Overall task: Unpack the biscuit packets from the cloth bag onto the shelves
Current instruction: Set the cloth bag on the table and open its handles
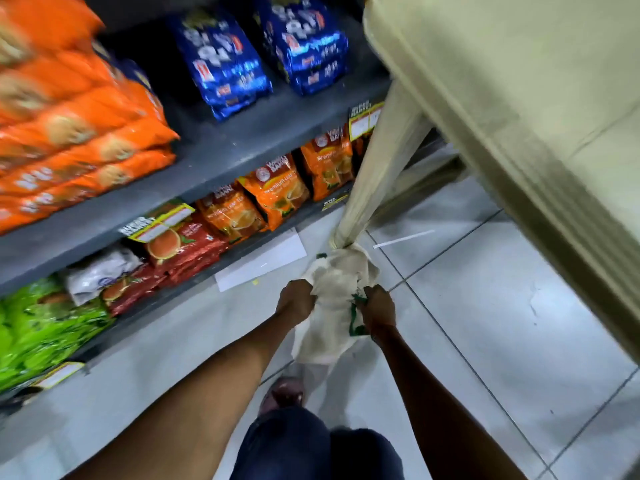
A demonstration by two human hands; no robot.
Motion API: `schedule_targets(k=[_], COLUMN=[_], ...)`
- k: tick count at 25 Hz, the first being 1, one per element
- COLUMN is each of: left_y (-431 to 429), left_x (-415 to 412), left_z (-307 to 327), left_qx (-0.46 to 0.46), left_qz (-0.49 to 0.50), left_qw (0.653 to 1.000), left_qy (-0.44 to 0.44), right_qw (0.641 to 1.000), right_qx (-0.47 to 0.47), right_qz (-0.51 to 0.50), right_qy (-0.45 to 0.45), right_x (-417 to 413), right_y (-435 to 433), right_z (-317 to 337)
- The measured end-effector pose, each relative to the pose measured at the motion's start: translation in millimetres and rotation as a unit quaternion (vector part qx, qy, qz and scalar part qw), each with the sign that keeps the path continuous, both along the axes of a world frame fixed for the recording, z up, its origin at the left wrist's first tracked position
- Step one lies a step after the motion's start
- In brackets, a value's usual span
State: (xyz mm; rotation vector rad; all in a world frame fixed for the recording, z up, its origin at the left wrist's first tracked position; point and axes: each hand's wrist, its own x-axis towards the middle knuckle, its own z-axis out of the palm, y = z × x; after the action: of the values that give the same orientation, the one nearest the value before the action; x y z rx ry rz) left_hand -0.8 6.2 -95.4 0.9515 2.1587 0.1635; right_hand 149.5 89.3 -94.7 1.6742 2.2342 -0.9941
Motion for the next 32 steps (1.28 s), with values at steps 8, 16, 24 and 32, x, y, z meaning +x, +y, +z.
schedule_targets(k=[8,16,24,32], left_y=[-14,-44,-24,43], left_x=[-24,-38,-27,0], left_z=[215,476,694,783], left_qx=[0.032,0.057,0.230,0.409], left_qz=[-0.018,-0.054,-0.066,-0.056], left_qw=[0.998,0.988,0.949,0.884], left_qy=[0.056,0.132,0.205,0.217], right_qw=[0.996,0.991,0.977,0.962], right_qx=[-0.003,-0.060,-0.091,0.087], right_qz=[-0.060,0.120,0.127,0.034], right_qy=[0.065,-0.015,0.143,0.256], right_x=[-20,-34,-35,4], right_y=[-31,-41,0,42], right_z=[204,456,700,798])
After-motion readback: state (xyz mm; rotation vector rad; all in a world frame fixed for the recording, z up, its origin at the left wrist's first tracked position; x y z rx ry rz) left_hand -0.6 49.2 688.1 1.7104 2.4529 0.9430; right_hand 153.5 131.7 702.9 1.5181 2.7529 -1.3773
